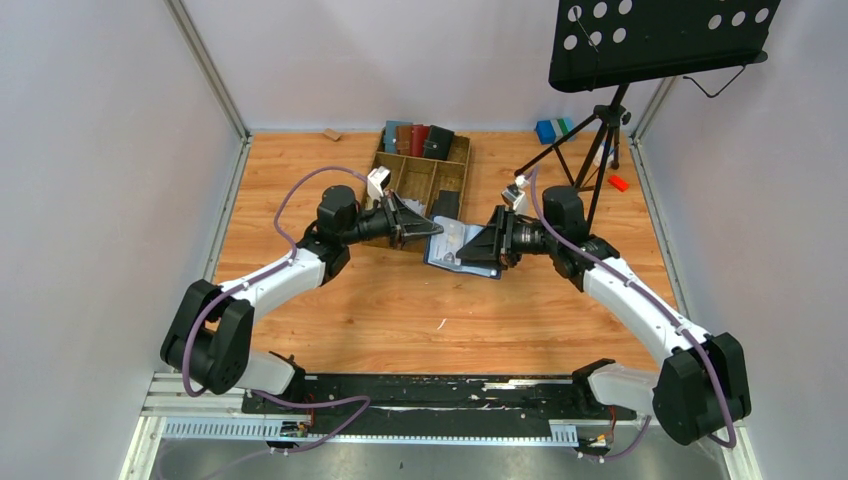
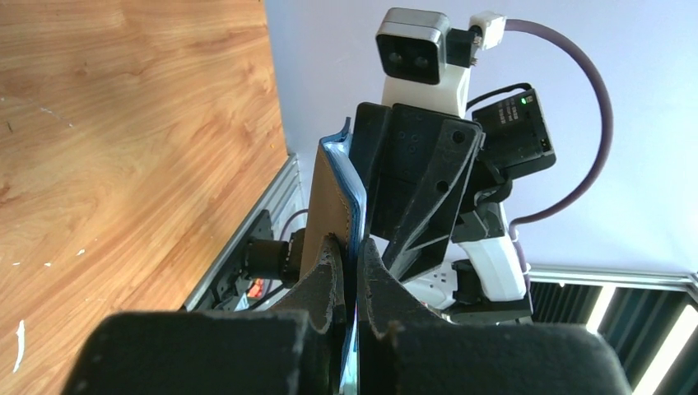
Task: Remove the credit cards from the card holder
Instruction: Remove the credit card from the card holder.
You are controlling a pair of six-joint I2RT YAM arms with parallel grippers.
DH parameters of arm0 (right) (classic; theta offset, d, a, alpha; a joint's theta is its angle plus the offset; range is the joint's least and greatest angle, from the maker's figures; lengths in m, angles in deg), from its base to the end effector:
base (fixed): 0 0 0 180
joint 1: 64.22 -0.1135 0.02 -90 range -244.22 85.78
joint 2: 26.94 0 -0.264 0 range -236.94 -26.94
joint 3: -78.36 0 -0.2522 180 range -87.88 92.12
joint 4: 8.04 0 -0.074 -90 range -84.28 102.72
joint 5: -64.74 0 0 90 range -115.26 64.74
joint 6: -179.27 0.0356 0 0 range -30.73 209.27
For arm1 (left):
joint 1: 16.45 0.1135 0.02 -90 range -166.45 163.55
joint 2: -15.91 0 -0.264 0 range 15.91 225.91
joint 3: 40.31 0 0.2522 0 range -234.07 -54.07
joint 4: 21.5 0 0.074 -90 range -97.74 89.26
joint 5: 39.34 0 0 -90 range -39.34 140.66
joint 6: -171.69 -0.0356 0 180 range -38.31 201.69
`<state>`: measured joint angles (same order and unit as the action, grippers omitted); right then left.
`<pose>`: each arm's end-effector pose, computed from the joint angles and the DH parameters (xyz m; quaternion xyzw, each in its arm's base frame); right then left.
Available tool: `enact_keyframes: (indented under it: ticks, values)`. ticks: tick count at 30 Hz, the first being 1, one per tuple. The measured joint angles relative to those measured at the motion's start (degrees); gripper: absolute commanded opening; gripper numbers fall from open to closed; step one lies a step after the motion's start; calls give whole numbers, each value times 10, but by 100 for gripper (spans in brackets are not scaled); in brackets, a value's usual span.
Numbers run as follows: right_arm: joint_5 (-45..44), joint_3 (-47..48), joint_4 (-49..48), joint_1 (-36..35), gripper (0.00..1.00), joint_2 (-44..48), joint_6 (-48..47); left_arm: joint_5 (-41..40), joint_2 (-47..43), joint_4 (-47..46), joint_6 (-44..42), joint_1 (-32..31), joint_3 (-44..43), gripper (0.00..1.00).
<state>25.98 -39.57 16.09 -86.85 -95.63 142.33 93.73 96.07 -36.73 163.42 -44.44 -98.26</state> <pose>0.2268 0.1246 0.2811 -0.0005 0.8124 0.5703 0.1214 0.2602 -0.1658 0.2661 -0.0978 0.7313 -0.6623 0.1301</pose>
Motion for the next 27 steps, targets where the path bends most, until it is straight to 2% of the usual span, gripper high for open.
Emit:
enact_keyframes:
  ticks: [9, 11, 16, 23, 27]
  values:
    - [9, -35, -96, 7, 33, 6, 80, 4, 0, -24, 23, 1, 22, 0]
    - [6, -32, -91, 7, 34, 6, 79, 5, -1, -26, 28, 3, 23, 0]
    - [-15, 31, -1, 7, 34, 4, 31, 10, -10, -31, 40, 2, 23, 0]
    - [-4, 40, -11, 8, 33, -3, 49, 11, -18, -56, 63, 4, 23, 0]
    - [5, 35, -37, 10, 27, -3, 78, 10, -19, -56, 69, 6, 23, 0]
